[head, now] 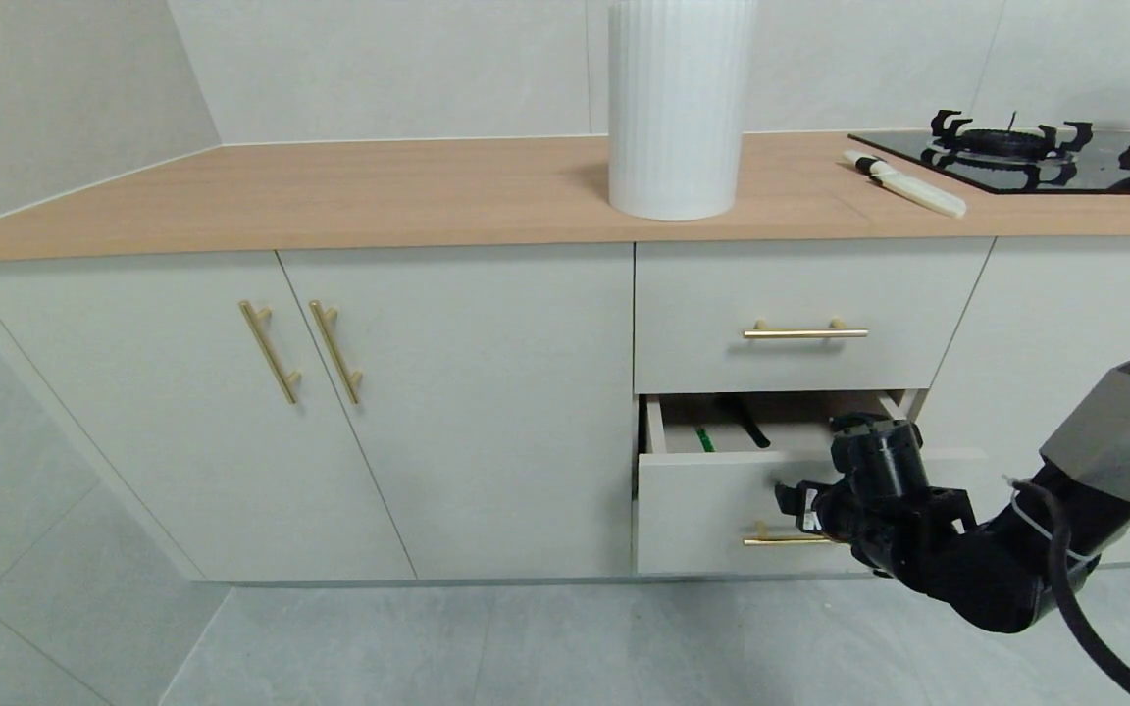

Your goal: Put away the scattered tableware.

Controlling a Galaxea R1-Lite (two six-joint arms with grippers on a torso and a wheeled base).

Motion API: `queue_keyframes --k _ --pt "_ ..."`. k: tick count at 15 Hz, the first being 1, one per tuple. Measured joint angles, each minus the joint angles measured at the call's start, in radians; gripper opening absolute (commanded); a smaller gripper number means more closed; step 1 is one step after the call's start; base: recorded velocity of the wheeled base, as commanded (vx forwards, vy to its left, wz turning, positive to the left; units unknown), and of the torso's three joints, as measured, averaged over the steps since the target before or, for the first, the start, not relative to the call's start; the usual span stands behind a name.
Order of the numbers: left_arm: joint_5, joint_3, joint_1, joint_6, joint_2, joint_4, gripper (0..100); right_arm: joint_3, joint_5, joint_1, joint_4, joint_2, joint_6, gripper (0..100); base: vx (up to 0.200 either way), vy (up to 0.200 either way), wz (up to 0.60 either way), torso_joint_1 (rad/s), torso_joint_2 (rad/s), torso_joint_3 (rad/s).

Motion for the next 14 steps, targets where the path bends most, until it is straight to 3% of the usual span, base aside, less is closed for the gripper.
queue_keyframes --k 14 --pt "0.0 0.0 0.0 0.0 0.0 0.0 100 -0.122 0.0 -0.079 -0.06 0.119 -0.035 100 0.0 0.0 0.0 0.0 0.0 0.0"
